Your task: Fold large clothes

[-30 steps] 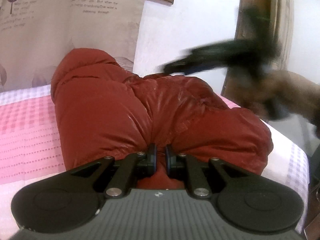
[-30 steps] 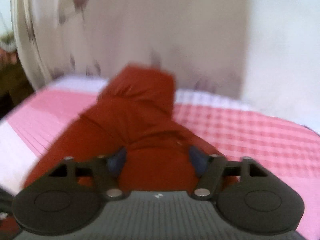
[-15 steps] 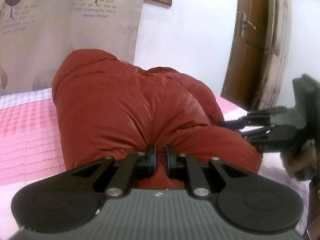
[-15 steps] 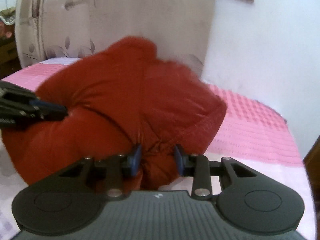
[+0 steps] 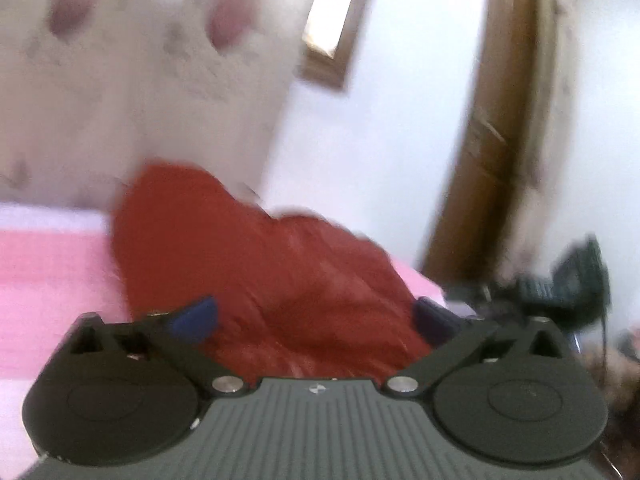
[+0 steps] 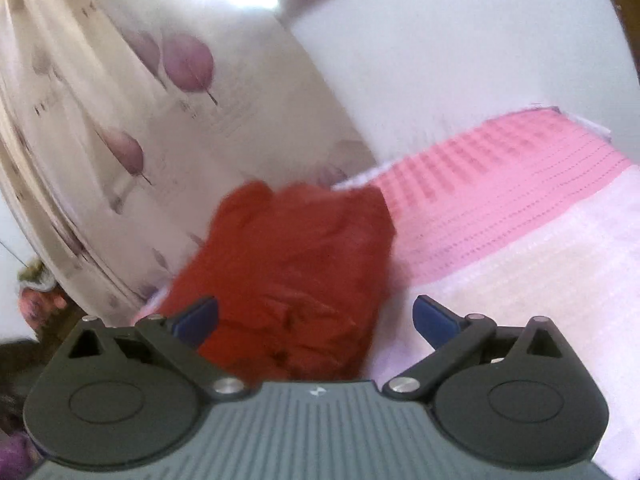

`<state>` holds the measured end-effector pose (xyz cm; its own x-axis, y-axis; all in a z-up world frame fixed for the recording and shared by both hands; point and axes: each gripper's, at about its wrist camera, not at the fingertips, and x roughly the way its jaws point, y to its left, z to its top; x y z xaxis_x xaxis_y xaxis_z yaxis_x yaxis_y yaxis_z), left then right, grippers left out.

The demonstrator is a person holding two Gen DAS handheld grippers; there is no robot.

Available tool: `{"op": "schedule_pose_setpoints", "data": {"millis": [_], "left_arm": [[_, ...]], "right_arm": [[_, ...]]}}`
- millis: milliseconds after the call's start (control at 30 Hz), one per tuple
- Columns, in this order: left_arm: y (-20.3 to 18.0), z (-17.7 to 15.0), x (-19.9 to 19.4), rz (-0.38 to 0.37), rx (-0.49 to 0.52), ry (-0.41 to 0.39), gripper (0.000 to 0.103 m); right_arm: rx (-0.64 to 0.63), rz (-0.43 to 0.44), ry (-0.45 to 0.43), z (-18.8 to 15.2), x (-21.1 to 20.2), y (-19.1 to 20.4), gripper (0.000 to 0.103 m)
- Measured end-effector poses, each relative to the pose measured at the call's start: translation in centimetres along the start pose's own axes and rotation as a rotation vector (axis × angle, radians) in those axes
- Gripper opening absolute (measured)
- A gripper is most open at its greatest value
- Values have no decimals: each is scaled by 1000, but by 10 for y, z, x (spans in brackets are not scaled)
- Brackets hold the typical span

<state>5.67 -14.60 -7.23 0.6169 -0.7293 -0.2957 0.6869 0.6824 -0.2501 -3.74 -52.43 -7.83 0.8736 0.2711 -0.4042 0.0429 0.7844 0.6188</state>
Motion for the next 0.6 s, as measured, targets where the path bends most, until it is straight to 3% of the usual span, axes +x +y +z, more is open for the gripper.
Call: {"op": "schedule_pose_setpoints", "data": {"millis": [100,167,233,367,500,600], "left_arm": [[19,13,-7,-8,-67,-1,103],[39,17,1,48,-90,39,103],[63,17,11,52,-160,91,103],[111,6,43,-3,-345,233,103],[136,-8,70,-163,-506,292,103],[126,-8,85,-175,-404,304,103]], "right_arm": [[40,46,41,-3,14,-4,103],[45,64,78,-6,23,-3,103],[47,80,119,-9,33,-5,103],[57,139,211,-5,62,-5,103],[74,186,285,-5,90,-7,103],[100,230,284,-5,102,-10,103]]}}
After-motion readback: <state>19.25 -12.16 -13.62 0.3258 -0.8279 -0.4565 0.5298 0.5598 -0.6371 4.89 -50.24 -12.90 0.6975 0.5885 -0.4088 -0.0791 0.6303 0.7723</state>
